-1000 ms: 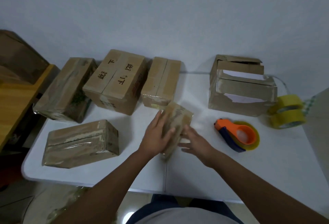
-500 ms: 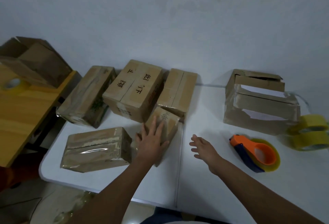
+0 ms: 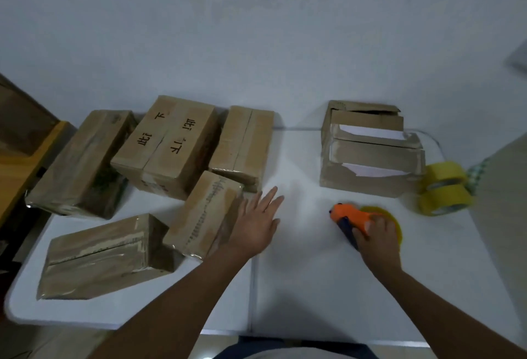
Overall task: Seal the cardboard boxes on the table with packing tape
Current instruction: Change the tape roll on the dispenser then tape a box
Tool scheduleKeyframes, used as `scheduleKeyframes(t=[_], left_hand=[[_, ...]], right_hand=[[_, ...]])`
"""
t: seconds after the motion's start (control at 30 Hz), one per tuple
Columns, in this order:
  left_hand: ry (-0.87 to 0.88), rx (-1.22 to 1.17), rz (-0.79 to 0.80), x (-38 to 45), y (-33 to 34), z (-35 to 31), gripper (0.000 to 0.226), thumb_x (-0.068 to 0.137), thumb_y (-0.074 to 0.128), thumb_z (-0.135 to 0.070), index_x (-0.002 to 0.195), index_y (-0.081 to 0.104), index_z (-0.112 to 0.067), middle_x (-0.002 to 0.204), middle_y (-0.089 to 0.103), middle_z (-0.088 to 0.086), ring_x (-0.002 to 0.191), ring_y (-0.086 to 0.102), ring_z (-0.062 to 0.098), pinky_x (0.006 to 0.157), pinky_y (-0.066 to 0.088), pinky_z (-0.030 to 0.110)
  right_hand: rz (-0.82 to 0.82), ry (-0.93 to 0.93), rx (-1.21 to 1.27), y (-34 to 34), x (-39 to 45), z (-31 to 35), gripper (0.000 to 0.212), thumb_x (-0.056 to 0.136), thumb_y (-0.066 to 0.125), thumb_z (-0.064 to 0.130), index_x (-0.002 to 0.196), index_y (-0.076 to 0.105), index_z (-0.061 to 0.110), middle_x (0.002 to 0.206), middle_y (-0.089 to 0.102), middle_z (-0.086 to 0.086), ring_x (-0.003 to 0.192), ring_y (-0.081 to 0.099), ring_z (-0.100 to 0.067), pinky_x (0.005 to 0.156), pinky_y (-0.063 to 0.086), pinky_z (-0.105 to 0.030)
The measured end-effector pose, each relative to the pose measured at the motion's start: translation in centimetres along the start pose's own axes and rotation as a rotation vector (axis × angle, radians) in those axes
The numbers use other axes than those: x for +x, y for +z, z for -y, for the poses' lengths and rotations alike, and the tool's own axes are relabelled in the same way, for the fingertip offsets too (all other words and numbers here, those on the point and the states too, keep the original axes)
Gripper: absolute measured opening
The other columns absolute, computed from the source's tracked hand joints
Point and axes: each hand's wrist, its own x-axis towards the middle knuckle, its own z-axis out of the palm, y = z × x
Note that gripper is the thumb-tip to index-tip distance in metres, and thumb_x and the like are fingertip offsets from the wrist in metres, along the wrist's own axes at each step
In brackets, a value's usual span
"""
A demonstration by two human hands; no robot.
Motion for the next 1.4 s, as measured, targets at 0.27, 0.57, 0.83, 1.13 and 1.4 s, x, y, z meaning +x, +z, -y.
scheduleKeyframes(t=[0.27, 0.57, 0.83, 1.13, 1.4], left_hand=[[0.039, 0.013, 0.111, 3.4, 0.8, -4.3, 0.055, 0.106, 0.037, -0.034, 0.157, 0.018, -0.030, 0.167, -0.003, -0.009, 0.152, 0.007, 0.022, 0.121, 0.010, 0.046], [0.143, 0.019, -0.108, 11.2, -0.9, -9.9, 0.072, 0.103, 0.046, -0.027, 0.158, 0.002, -0.034, 0.165, -0.015, -0.010, 0.153, -0.007, 0.019, 0.121, 0.004, 0.046], [0.205, 0.234, 0.039, 19.5, -2.0, -13.0, 0.080, 0.102, 0.047, -0.033, 0.157, -0.010, -0.034, 0.165, -0.017, -0.008, 0.152, -0.014, 0.025, 0.121, 0.007, 0.056], [0.305, 0.359, -0.023, 14.7, -1.3, -11.2, 0.074, 0.100, 0.049, -0.021, 0.159, 0.004, -0.029, 0.166, 0.003, 0.004, 0.152, 0.004, 0.037, 0.116, 0.023, 0.046], [0.314, 0.434, -0.036, 5.6, -0.7, -6.4, 0.111, 0.067, 0.087, -0.020, 0.153, 0.017, -0.026, 0.158, 0.035, 0.008, 0.141, 0.038, 0.037, 0.102, 0.046, 0.046]], right_hand=[[0.348, -0.050, -0.140, 0.3, 2.1, -2.6, 0.050, 0.095, 0.052, 0.045, 0.131, 0.042, 0.012, 0.126, 0.053, -0.009, 0.112, 0.056, -0.029, 0.091, 0.048, -0.041], [0.205, -0.106, 0.167, -6.9, 4.4, -3.3, 0.020, 0.102, 0.042, 0.029, 0.103, 0.052, 0.012, 0.090, 0.063, -0.005, 0.078, 0.058, -0.022, 0.066, 0.043, -0.035], [-0.072, 0.039, 0.653, -15.7, 5.9, -3.4, 0.055, 0.098, 0.050, 0.048, 0.056, 0.041, 0.013, 0.047, 0.039, 0.001, 0.046, 0.035, -0.011, 0.049, 0.024, -0.025], [-0.060, -0.071, 0.567, -19.0, 7.8, 0.9, 0.067, 0.094, 0.043, 0.061, 0.066, 0.059, 0.002, 0.054, 0.058, -0.007, 0.049, 0.052, -0.015, 0.053, 0.035, -0.026], [0.120, -0.221, 0.359, -17.2, 5.5, 5.8, 0.066, 0.096, 0.039, 0.061, 0.069, 0.066, 0.007, 0.058, 0.059, -0.004, 0.052, 0.057, -0.016, 0.056, 0.038, -0.024]])
